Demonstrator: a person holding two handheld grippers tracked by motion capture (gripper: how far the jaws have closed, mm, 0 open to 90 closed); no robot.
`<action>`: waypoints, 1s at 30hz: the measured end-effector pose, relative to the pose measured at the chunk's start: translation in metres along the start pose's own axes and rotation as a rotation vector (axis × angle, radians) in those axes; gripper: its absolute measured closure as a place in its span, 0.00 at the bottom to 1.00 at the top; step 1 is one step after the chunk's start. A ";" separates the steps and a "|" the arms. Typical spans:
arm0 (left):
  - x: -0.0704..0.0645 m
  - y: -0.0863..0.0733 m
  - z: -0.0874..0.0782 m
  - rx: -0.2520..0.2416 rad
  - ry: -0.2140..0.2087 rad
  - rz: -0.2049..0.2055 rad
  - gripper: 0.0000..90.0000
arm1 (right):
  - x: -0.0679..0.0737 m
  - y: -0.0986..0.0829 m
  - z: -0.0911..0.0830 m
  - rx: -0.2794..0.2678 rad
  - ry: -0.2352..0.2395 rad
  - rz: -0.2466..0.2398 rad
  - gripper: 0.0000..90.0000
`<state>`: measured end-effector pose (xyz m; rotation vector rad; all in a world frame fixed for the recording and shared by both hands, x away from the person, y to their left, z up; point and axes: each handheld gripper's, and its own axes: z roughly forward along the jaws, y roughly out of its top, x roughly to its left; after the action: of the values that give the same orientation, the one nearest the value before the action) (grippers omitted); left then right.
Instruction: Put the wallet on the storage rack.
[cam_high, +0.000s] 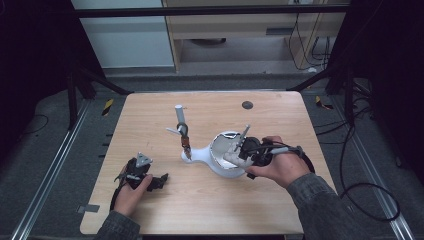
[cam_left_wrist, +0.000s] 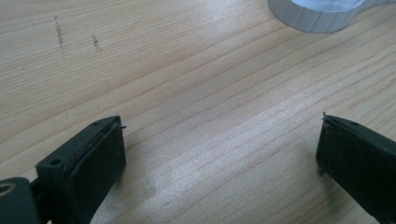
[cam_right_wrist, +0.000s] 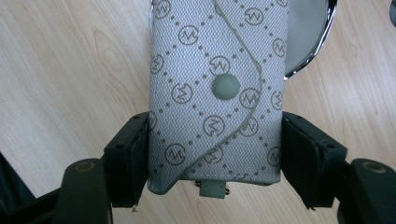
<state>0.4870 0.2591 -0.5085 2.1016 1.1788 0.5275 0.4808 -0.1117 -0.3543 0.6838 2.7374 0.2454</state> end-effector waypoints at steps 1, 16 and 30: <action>0.000 0.000 0.000 0.000 0.000 0.000 0.01 | 0.000 0.002 0.001 0.004 0.003 0.000 0.34; 0.000 0.000 0.000 0.000 -0.001 0.000 0.01 | -0.002 0.018 0.014 0.041 0.016 -0.020 0.34; 0.000 0.000 0.000 0.001 -0.001 0.001 0.01 | -0.004 0.020 0.015 0.047 0.017 -0.028 0.34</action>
<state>0.4871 0.2591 -0.5085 2.1030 1.1778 0.5265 0.4978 -0.0946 -0.3629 0.6579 2.7746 0.1817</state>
